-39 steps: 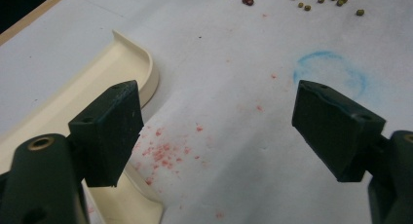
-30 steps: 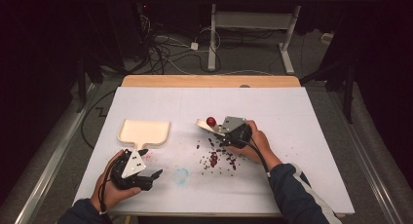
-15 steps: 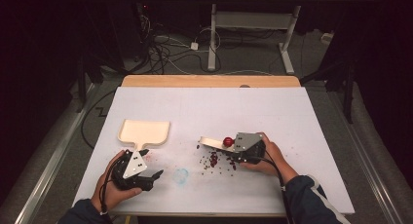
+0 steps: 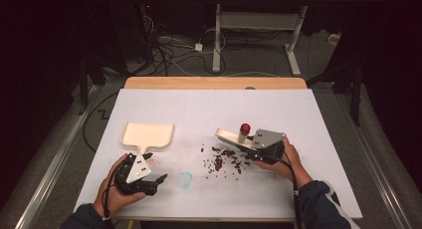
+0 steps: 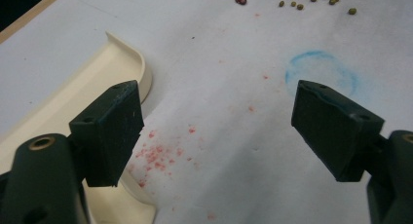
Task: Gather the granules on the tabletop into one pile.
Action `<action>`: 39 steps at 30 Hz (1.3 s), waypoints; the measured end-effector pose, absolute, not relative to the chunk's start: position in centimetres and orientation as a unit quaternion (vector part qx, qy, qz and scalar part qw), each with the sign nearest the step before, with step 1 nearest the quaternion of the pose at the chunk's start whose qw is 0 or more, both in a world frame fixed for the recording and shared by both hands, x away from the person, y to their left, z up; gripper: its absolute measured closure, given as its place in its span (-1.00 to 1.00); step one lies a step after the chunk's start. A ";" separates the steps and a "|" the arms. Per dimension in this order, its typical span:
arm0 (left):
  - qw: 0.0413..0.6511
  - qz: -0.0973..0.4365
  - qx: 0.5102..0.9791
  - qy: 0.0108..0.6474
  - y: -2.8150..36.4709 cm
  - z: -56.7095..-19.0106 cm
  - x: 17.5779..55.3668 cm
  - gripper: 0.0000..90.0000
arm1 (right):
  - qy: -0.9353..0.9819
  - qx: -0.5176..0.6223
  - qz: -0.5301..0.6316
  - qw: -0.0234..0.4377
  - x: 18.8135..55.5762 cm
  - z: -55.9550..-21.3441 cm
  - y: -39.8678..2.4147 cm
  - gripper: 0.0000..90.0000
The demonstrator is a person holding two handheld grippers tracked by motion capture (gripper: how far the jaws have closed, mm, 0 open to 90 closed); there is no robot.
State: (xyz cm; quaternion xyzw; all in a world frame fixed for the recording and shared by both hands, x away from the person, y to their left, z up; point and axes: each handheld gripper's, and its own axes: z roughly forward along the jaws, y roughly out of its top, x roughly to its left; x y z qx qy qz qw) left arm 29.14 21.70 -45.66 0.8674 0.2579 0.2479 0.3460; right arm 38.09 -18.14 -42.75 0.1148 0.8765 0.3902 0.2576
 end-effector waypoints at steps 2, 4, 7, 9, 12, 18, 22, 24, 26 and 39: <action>0.345 0.247 0.868 0.257 21.7 -45.7 29.2 -0.59 | 0.872 0.122 0.393 0.265 37.9 -42.2 -18.6 0.49; 0.346 0.247 0.867 0.260 21.8 -45.7 29.2 -0.59 | 0.868 0.135 0.398 0.264 37.6 -41.8 -19.0 0.49; 0.348 0.249 0.865 0.261 21.9 -45.6 29.1 -0.60 | 0.866 0.163 0.388 0.270 37.2 -41.3 -19.5 0.49; 0.349 0.250 0.865 0.261 22.0 -45.5 29.1 -0.60 | 0.865 0.184 0.375 0.278 36.9 -40.9 -19.7 0.49; 0.348 0.251 0.865 0.261 22.0 -45.5 29.1 -0.60 | 0.864 0.216 0.359 0.279 36.4 -40.3 -20.1 0.49; 0.346 0.250 0.867 0.258 21.8 -45.5 29.0 -0.60 | 0.853 0.321 0.308 0.273 35.1 -40.5 -20.4 0.49; 0.348 0.250 0.866 0.257 21.7 -45.4 29.1 -0.60 | 0.850 0.362 0.284 0.256 34.7 -41.9 -19.1 0.49; 0.347 0.251 0.867 0.254 21.6 -45.4 29.0 -0.60 | 0.850 0.363 0.280 0.258 34.4 -42.2 -18.1 0.49; 0.346 0.249 0.868 0.253 21.5 -45.4 29.0 -0.59 | 0.850 0.360 0.275 0.267 34.0 -42.5 -16.9 0.49; 0.346 0.247 0.870 0.251 21.3 -45.5 29.0 -0.59 | 0.832 0.373 0.301 0.281 34.1 -42.9 -13.7 0.49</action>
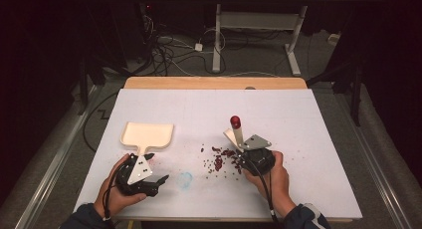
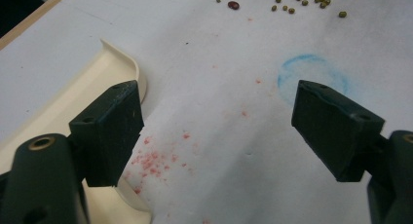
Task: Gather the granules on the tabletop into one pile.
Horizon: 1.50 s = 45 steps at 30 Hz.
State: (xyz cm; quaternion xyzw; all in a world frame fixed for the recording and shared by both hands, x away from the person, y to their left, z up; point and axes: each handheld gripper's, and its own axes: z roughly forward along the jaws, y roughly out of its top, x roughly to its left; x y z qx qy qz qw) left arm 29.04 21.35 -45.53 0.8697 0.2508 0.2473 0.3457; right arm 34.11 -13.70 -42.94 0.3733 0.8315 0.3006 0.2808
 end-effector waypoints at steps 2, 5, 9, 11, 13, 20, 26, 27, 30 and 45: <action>0.345 0.247 0.870 0.251 21.3 -45.5 29.0 -0.60 | 0.828 0.374 0.308 0.281 34.2 -42.8 -13.6 0.49; 0.345 0.248 0.870 0.251 21.3 -45.5 29.0 -0.60 | 0.825 0.371 0.311 0.290 34.2 -42.5 -13.6 0.49; 0.347 0.248 0.869 0.252 21.4 -45.5 29.0 -0.60 | 0.815 0.374 0.333 0.291 34.1 -41.6 -14.6 0.49; 0.347 0.248 0.869 0.252 21.4 -45.5 29.0 -0.60 | 0.812 0.360 0.358 0.287 33.8 -40.8 -15.2 0.49; 0.347 0.249 0.869 0.252 21.4 -45.5 29.0 -0.60 | 0.814 0.338 0.378 0.284 33.4 -40.2 -15.4 0.49; 0.358 0.271 0.852 0.269 22.5 -44.7 28.9 -0.60 | 0.839 0.254 0.441 0.191 31.2 -39.3 -14.3 0.49; 0.379 0.287 0.829 0.295 23.8 -44.0 28.9 -0.60 | 0.855 0.226 0.453 0.112 30.2 -40.4 -11.9 0.49; 0.381 0.289 0.826 0.297 23.9 -43.9 28.9 -0.60 | 0.857 0.225 0.453 0.101 30.2 -40.9 -11.4 0.49; 0.385 0.295 0.820 0.303 24.2 -43.7 28.9 -0.60 | 0.862 0.222 0.449 0.080 30.0 -41.9 -10.2 0.49; 0.375 0.277 0.835 0.292 23.6 -44.3 29.1 -0.60 | 0.859 0.263 0.429 0.099 32.9 -44.3 -10.7 0.49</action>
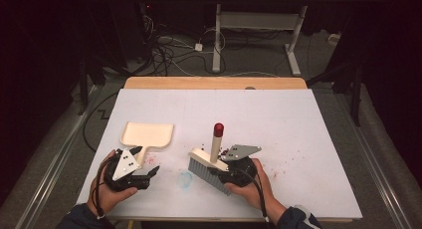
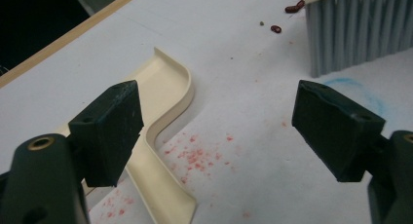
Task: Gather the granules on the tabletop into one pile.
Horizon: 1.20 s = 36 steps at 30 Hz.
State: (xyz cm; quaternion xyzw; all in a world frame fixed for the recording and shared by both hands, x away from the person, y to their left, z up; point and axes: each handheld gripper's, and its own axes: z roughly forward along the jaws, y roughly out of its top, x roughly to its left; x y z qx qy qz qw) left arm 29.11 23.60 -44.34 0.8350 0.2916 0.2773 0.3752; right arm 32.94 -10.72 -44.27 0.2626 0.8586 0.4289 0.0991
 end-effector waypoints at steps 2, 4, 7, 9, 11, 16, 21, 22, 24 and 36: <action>0.374 0.276 0.837 0.290 23.4 -44.4 29.1 -0.60 | 0.856 0.269 0.427 0.108 33.3 -44.2 -11.1 0.49; 0.373 0.274 0.839 0.287 23.3 -44.5 29.1 -0.60 | 0.856 0.273 0.423 0.120 33.5 -44.0 -11.4 0.49; 0.370 0.272 0.842 0.283 23.1 -44.6 29.1 -0.60 | 0.852 0.286 0.418 0.132 33.8 -43.8 -11.9 0.49; 0.369 0.272 0.843 0.282 23.1 -44.6 29.1 -0.60 | 0.849 0.292 0.418 0.139 34.1 -43.6 -12.3 0.49; 0.367 0.272 0.844 0.281 23.0 -44.7 29.1 -0.60 | 0.846 0.296 0.419 0.142 34.2 -43.5 -12.5 0.49; 0.362 0.270 0.847 0.278 22.8 -44.8 29.2 -0.60 | 0.835 0.311 0.430 0.149 34.5 -42.7 -12.6 0.49; 0.354 0.270 0.852 0.277 22.6 -45.0 29.3 -0.60 | 0.819 0.327 0.448 0.146 34.2 -42.3 -10.8 0.49; 0.353 0.269 0.852 0.277 22.6 -45.0 29.3 -0.60 | 0.817 0.331 0.450 0.145 34.2 -42.3 -10.2 0.49; 0.352 0.268 0.854 0.275 22.6 -45.0 29.3 -0.60 | 0.813 0.336 0.455 0.141 34.2 -42.7 -8.9 0.49; 0.345 0.262 0.859 0.273 22.5 -45.3 29.2 -0.60 | 0.782 0.405 0.439 0.179 35.5 -44.8 -7.5 0.49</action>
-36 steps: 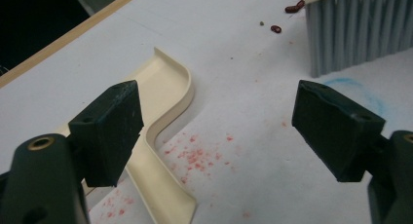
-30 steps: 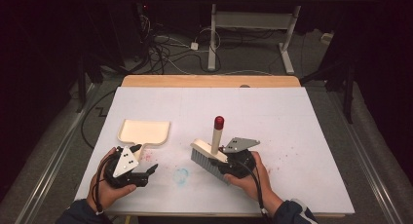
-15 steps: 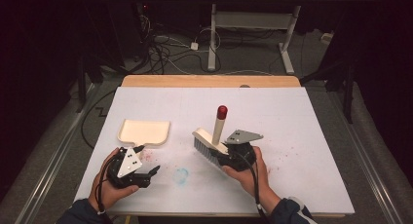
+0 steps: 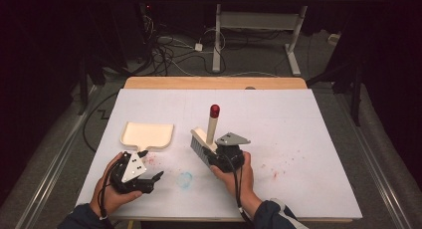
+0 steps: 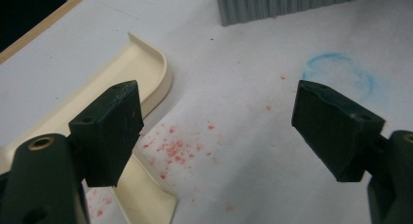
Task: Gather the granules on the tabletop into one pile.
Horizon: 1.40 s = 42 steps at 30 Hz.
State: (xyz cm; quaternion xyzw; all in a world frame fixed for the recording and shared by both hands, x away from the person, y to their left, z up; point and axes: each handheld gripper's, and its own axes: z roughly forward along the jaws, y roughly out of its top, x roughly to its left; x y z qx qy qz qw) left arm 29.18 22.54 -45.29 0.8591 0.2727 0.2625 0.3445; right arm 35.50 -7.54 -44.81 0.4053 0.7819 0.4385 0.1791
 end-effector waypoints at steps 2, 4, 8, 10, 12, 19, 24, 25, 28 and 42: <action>0.342 0.260 0.862 0.270 22.4 -45.4 29.2 -0.60 | 0.778 0.417 0.436 0.175 35.6 -44.9 -8.2 0.49; 0.339 0.260 0.864 0.266 22.2 -45.4 29.1 -0.60 | 0.775 0.428 0.433 0.166 35.6 -44.9 -9.1 0.48; 0.335 0.256 0.868 0.261 22.0 -45.5 29.1 -0.60 | 0.769 0.444 0.429 0.164 35.3 -44.7 -10.8 0.49; 0.334 0.255 0.870 0.260 21.9 -45.5 29.1 -0.60 | 0.767 0.449 0.427 0.167 35.1 -44.5 -11.4 0.49; 0.333 0.254 0.870 0.259 21.9 -45.6 29.1 -0.60 | 0.766 0.451 0.428 0.164 34.9 -44.2 -11.9 0.49; 0.332 0.252 0.873 0.255 21.7 -45.6 29.1 -0.60 | 0.768 0.424 0.452 0.162 34.3 -42.6 -12.2 0.49; 0.332 0.251 0.873 0.254 21.7 -45.6 29.1 -0.60 | 0.799 0.342 0.471 0.150 33.7 -40.8 -12.8 0.49; 0.332 0.252 0.873 0.254 21.8 -45.6 29.1 -0.60 | 0.808 0.320 0.473 0.148 33.5 -40.5 -12.9 0.49; 0.331 0.253 0.874 0.252 21.8 -45.6 29.1 -0.60 | 0.839 0.237 0.469 0.142 32.6 -40.1 -13.7 0.49; 0.329 0.252 0.876 0.247 21.5 -45.7 29.2 -0.60 | 0.894 0.059 0.442 0.043 32.2 -43.7 -16.9 0.49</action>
